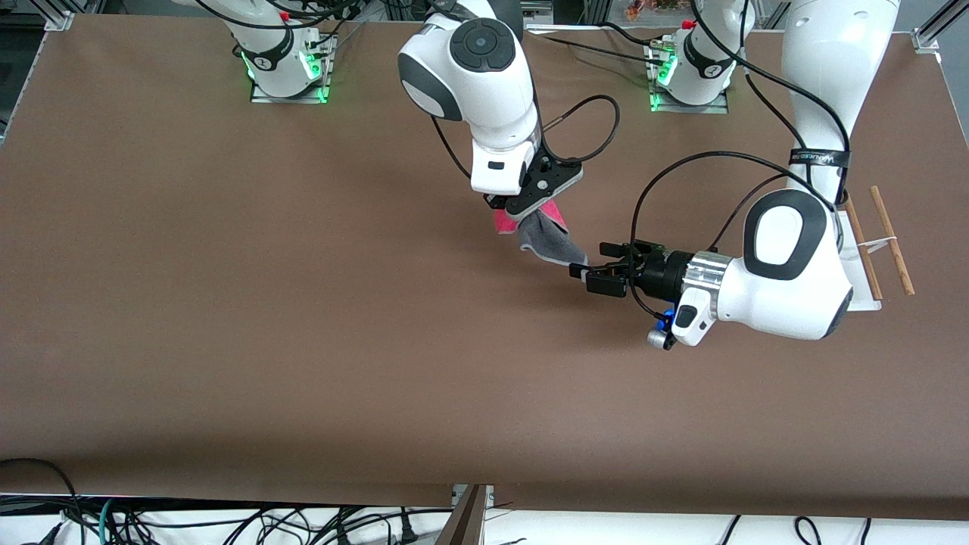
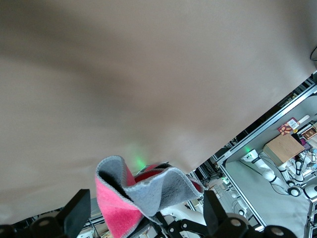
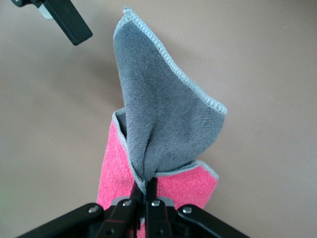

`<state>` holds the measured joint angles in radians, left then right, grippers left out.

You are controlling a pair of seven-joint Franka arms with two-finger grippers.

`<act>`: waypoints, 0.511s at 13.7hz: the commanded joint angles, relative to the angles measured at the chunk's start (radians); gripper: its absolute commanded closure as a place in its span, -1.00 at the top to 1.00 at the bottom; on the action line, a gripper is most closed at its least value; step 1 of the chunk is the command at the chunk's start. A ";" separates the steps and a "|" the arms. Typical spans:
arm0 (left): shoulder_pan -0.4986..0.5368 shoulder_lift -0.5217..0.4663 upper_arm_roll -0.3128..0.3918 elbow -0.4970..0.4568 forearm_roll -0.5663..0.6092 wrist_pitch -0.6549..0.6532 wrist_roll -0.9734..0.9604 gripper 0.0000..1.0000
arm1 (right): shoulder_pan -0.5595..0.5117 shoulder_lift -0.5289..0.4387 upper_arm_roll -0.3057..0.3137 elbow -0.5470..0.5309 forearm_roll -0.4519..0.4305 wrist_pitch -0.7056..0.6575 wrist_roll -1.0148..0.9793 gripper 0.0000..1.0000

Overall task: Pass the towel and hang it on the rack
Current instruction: 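Move the left gripper to the hanging towel and grasp its corner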

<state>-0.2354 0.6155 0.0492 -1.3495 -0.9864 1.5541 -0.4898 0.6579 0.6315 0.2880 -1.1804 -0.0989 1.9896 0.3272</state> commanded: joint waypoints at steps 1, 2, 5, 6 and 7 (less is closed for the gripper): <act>-0.016 -0.017 0.001 -0.022 -0.023 -0.005 -0.016 1.00 | -0.001 0.004 0.005 0.018 -0.013 -0.006 -0.013 -1.00; -0.016 -0.017 0.000 -0.029 -0.023 -0.005 -0.016 1.00 | -0.001 0.005 0.005 0.018 -0.013 -0.003 -0.013 -1.00; -0.018 -0.016 -0.005 -0.048 -0.023 -0.006 -0.015 1.00 | -0.001 0.005 0.005 0.018 -0.013 -0.002 -0.013 -1.00; -0.022 -0.016 -0.012 -0.052 -0.023 -0.003 -0.015 0.98 | -0.001 0.005 0.005 0.018 -0.013 -0.002 -0.014 -1.00; -0.024 -0.014 -0.014 -0.054 -0.023 -0.003 -0.015 0.86 | -0.001 0.005 0.005 0.018 -0.013 -0.002 -0.014 -1.00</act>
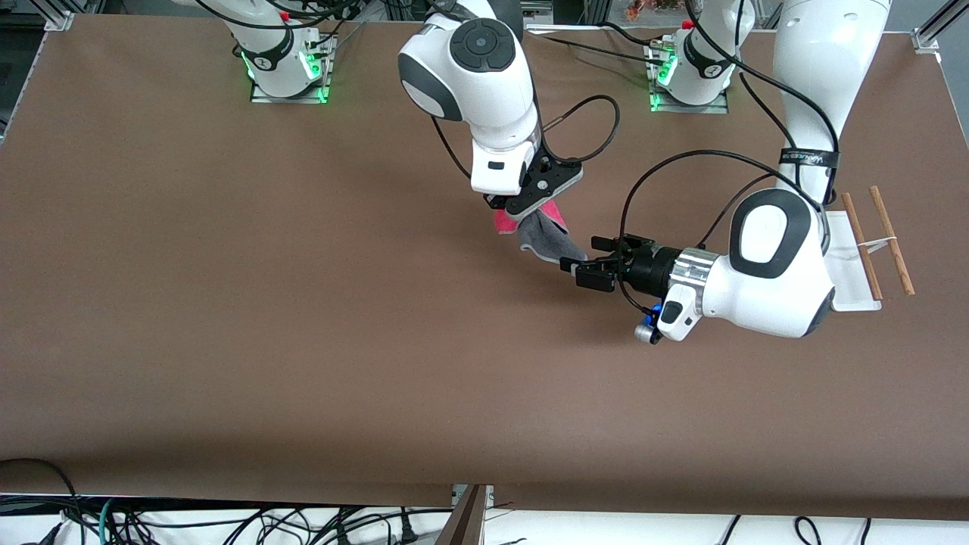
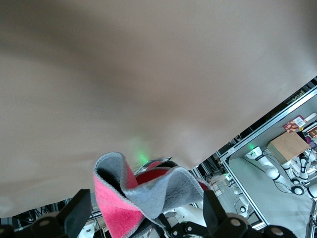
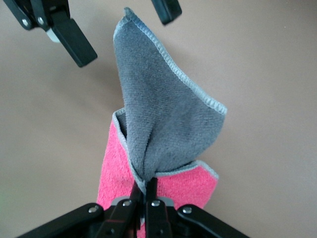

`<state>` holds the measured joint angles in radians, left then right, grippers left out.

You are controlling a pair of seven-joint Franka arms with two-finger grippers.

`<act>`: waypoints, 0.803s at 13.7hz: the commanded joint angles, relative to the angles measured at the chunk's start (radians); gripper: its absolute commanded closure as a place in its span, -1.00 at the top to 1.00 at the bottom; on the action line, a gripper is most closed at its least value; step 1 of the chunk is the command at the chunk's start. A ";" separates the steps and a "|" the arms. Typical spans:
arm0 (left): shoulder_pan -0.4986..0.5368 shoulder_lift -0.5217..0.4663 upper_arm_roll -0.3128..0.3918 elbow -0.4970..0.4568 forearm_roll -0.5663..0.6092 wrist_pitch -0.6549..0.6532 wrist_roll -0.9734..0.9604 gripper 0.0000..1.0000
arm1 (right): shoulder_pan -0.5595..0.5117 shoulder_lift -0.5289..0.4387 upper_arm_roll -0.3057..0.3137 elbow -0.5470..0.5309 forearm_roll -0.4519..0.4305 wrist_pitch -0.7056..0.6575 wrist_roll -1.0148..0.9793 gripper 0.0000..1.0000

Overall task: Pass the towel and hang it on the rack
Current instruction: 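Move the left gripper to the hanging towel and grasp its corner, then open the right gripper while the left gripper pulls the towel away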

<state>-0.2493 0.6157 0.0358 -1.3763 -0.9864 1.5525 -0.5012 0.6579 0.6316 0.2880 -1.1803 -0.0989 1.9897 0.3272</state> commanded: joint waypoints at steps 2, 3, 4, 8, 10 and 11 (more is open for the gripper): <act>-0.010 -0.013 -0.004 -0.030 -0.023 -0.005 -0.005 0.76 | -0.001 0.005 0.005 0.018 -0.013 -0.002 -0.014 -1.00; -0.010 -0.013 -0.004 -0.036 -0.023 -0.006 -0.004 0.74 | -0.001 0.005 0.005 0.018 -0.013 -0.002 -0.014 -1.00; -0.011 -0.013 -0.004 -0.038 -0.023 -0.006 -0.005 0.57 | -0.001 0.005 0.005 0.018 -0.013 -0.002 -0.014 -1.00; -0.007 -0.014 -0.004 -0.050 -0.041 -0.009 -0.002 -0.33 | -0.001 0.005 0.003 0.018 -0.013 -0.002 -0.014 -1.00; -0.005 -0.014 -0.004 -0.050 -0.043 -0.014 0.000 -0.81 | -0.001 0.005 0.003 0.018 -0.013 -0.002 -0.014 -1.00; -0.002 -0.014 -0.004 -0.050 -0.041 -0.021 0.001 -0.93 | -0.003 0.007 0.003 0.018 -0.013 0.000 -0.014 -1.00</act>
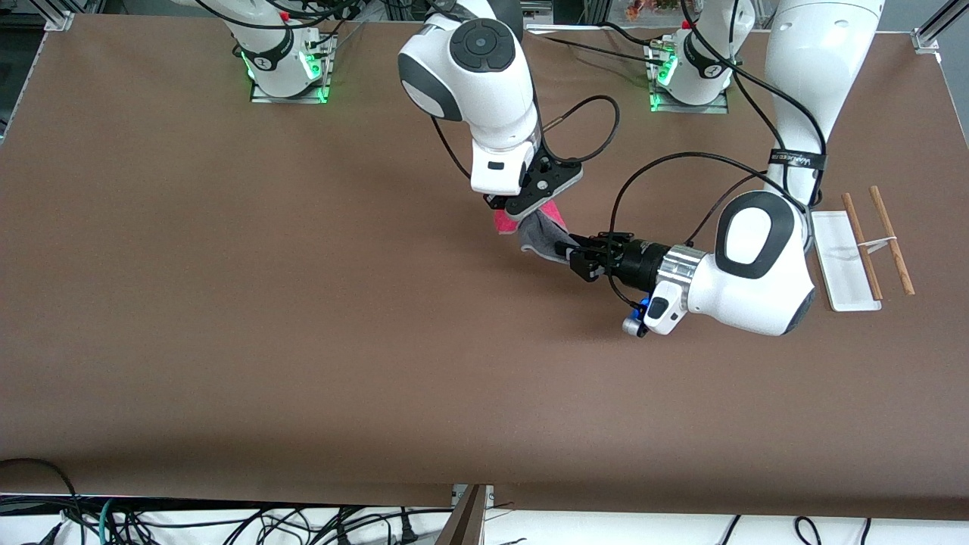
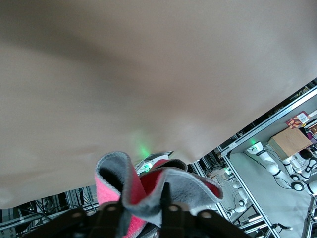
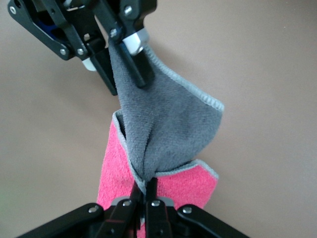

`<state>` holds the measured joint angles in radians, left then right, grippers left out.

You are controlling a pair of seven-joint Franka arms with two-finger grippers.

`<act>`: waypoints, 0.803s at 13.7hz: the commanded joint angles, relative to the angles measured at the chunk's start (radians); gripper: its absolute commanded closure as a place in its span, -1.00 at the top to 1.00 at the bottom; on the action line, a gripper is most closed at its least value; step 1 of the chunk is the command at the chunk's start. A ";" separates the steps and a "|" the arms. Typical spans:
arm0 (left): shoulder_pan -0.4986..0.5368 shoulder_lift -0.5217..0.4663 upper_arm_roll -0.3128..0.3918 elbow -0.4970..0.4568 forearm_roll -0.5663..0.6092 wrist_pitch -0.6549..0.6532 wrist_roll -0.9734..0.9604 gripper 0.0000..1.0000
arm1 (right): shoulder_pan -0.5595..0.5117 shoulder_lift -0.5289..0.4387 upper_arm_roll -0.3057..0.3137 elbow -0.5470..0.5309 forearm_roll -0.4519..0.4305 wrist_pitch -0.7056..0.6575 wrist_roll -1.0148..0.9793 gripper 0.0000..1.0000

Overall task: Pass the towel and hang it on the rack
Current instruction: 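Open the right gripper while the left gripper pulls the towel away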

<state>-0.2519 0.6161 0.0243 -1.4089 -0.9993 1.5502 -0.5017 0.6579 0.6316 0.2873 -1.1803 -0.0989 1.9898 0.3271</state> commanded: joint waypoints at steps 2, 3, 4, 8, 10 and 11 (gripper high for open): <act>0.005 -0.018 0.008 -0.016 -0.028 -0.027 -0.003 -1.00 | -0.003 0.005 0.004 0.018 -0.013 0.000 -0.007 -1.00; 0.010 -0.018 0.008 -0.015 -0.030 -0.038 -0.003 -1.00 | -0.003 0.005 0.006 0.018 -0.010 0.000 -0.002 -1.00; 0.016 -0.019 0.008 -0.013 -0.028 -0.042 -0.003 -1.00 | -0.003 0.005 0.004 0.018 -0.008 0.000 -0.002 -1.00; 0.043 -0.022 0.009 0.005 -0.030 -0.044 -0.006 -1.00 | -0.011 0.005 0.006 0.018 -0.010 0.000 -0.011 1.00; 0.072 -0.022 0.008 0.022 -0.030 -0.044 -0.009 -1.00 | -0.018 0.003 0.004 0.018 -0.010 -0.002 -0.014 1.00; 0.089 -0.024 0.008 0.022 -0.028 -0.044 -0.017 -1.00 | -0.021 0.003 0.006 0.018 -0.008 -0.002 -0.014 1.00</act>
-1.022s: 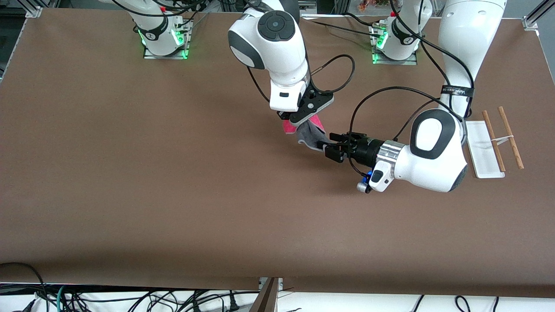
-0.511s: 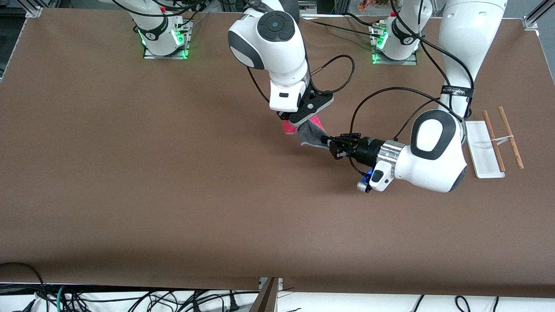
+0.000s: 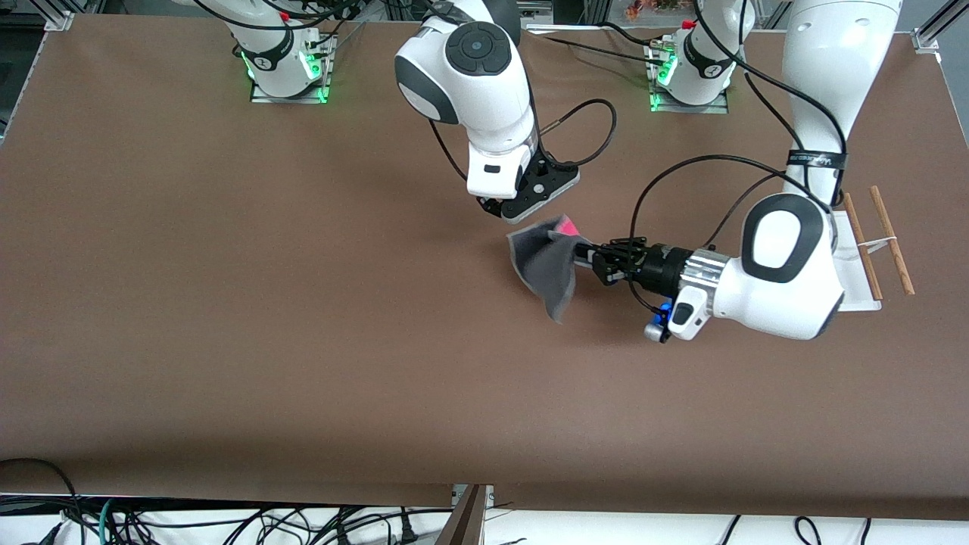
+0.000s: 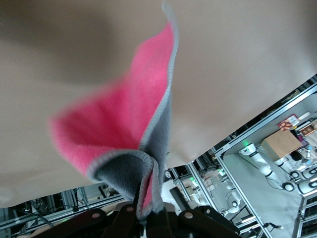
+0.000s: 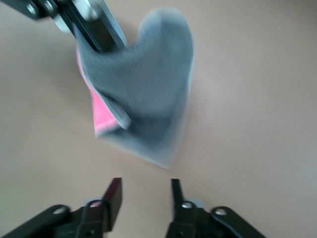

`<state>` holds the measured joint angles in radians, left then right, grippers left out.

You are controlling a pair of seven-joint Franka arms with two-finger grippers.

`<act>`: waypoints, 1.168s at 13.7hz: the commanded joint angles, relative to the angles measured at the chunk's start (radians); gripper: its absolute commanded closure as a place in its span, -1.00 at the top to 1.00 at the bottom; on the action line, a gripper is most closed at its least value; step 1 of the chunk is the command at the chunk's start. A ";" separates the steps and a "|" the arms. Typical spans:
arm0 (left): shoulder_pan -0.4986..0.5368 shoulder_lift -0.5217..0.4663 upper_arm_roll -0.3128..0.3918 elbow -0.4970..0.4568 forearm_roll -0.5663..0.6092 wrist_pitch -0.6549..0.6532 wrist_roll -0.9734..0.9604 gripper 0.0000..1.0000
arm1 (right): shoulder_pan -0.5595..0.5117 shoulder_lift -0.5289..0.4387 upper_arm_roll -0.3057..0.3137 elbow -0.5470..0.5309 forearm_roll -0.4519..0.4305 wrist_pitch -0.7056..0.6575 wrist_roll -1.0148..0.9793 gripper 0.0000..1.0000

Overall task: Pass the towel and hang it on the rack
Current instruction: 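Open the right gripper while the left gripper pulls the towel away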

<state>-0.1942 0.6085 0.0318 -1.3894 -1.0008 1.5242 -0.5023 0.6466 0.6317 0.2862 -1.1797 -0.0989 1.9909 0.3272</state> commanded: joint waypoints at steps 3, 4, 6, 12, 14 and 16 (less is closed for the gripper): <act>0.068 -0.016 0.005 0.032 -0.013 -0.036 -0.010 -1.00 | -0.012 0.002 0.005 0.015 -0.011 -0.006 -0.008 1.00; 0.087 -0.016 0.007 0.036 -0.012 -0.053 -0.001 -1.00 | -0.012 0.002 0.001 0.015 -0.015 -0.010 -0.007 1.00; 0.142 -0.016 0.007 0.041 -0.010 -0.078 0.001 -1.00 | -0.009 -0.004 -0.034 0.014 -0.016 -0.018 0.000 1.00; 0.292 -0.015 0.011 0.138 0.189 -0.269 0.204 -1.00 | -0.126 -0.053 -0.091 0.015 -0.004 -0.095 -0.013 1.00; 0.332 -0.015 0.013 0.148 0.291 -0.305 0.292 -1.00 | -0.159 -0.059 -0.104 0.015 -0.014 -0.112 -0.005 1.00; 0.369 -0.012 0.013 0.188 0.416 -0.329 0.416 -1.00 | -0.170 -0.096 -0.191 0.017 -0.016 -0.115 -0.007 1.00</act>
<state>0.1457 0.5959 0.0531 -1.2491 -0.6852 1.2327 -0.1913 0.4822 0.5749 0.1523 -1.1634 -0.1012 1.8978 0.3229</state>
